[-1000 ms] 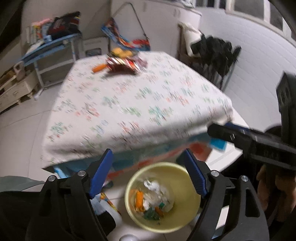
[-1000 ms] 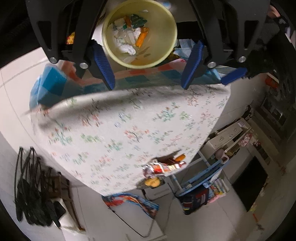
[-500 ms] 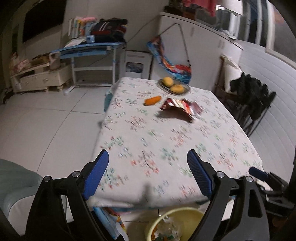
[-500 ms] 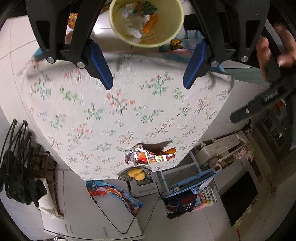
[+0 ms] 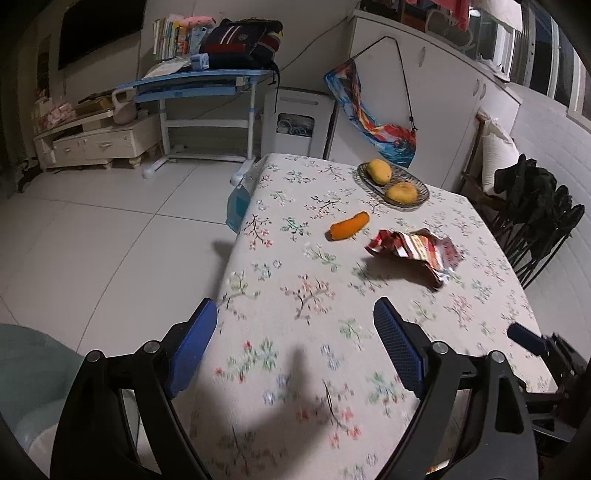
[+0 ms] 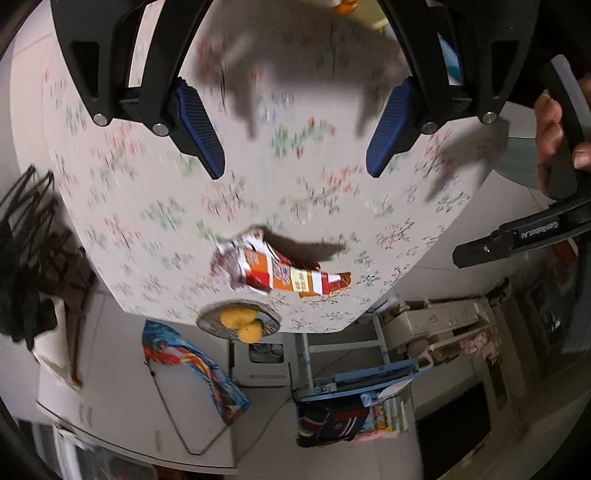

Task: Collect trash
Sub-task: 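Bring both open grippers back over the table toward the wrapper and long peel, then grasp the red-and-white chip wrapper with the right gripper while the left grasps the long orange peel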

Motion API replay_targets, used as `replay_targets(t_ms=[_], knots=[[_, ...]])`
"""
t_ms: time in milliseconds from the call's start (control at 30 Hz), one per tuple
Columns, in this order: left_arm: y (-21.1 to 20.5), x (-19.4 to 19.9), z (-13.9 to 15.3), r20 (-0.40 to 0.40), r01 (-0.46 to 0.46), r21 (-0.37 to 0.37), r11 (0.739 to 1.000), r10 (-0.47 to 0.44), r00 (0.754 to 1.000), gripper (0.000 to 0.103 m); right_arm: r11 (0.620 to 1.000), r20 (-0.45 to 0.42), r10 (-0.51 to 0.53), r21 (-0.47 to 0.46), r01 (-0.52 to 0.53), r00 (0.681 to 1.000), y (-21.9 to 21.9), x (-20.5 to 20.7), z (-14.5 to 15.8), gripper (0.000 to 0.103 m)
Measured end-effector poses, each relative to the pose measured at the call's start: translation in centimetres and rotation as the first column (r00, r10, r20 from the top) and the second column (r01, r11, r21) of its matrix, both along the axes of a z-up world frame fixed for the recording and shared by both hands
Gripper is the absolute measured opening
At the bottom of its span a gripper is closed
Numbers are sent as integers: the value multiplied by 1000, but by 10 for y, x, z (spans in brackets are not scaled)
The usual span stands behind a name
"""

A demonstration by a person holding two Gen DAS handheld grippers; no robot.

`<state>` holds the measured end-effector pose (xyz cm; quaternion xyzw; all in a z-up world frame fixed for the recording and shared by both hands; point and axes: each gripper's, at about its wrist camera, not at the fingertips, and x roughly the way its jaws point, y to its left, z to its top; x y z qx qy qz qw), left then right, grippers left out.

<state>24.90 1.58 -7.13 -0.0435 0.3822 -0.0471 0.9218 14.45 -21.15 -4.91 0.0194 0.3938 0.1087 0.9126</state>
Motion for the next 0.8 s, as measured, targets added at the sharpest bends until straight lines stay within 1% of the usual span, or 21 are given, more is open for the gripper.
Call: replay_targets(t_ms=[167, 367, 533, 567, 600, 633, 700, 733, 800], knots=[[-9, 29, -6, -6, 21, 34, 999, -21, 1000, 83, 998, 0, 25, -60, -25, 1000, 14, 39, -7, 76], [-22, 58, -14, -12, 57, 78, 995, -56, 998, 83, 995, -13, 22, -95, -23, 1000, 19, 76, -15, 76], [-29, 82, -22, -36, 75, 81, 994, -72, 997, 83, 993, -39, 8, -116, -13, 999, 16, 102, -22, 75], [-31, 88, -24, -39, 79, 81, 994, -76, 996, 83, 993, -45, 10, -114, -15, 999, 15, 106, -24, 69], [-33, 90, -25, -41, 83, 80, 993, -80, 996, 83, 994, -51, 13, -112, -18, 999, 15, 108, -26, 58], [-36, 96, -27, -46, 92, 83, 992, -88, 995, 83, 994, -68, 15, -111, -23, 998, 14, 114, -29, 52], [-42, 107, -30, -49, 105, 97, 990, -100, 994, 83, 995, -91, 22, -91, -31, 996, 11, 121, -34, 29], [-46, 112, -31, -52, 111, 103, 988, -106, 993, 83, 996, -97, 23, -81, -31, 995, 9, 124, -36, 27], [-53, 123, -34, -57, 127, 119, 985, -121, 991, 83, 998, -95, 29, -44, -34, 995, 1, 126, -35, 17]])
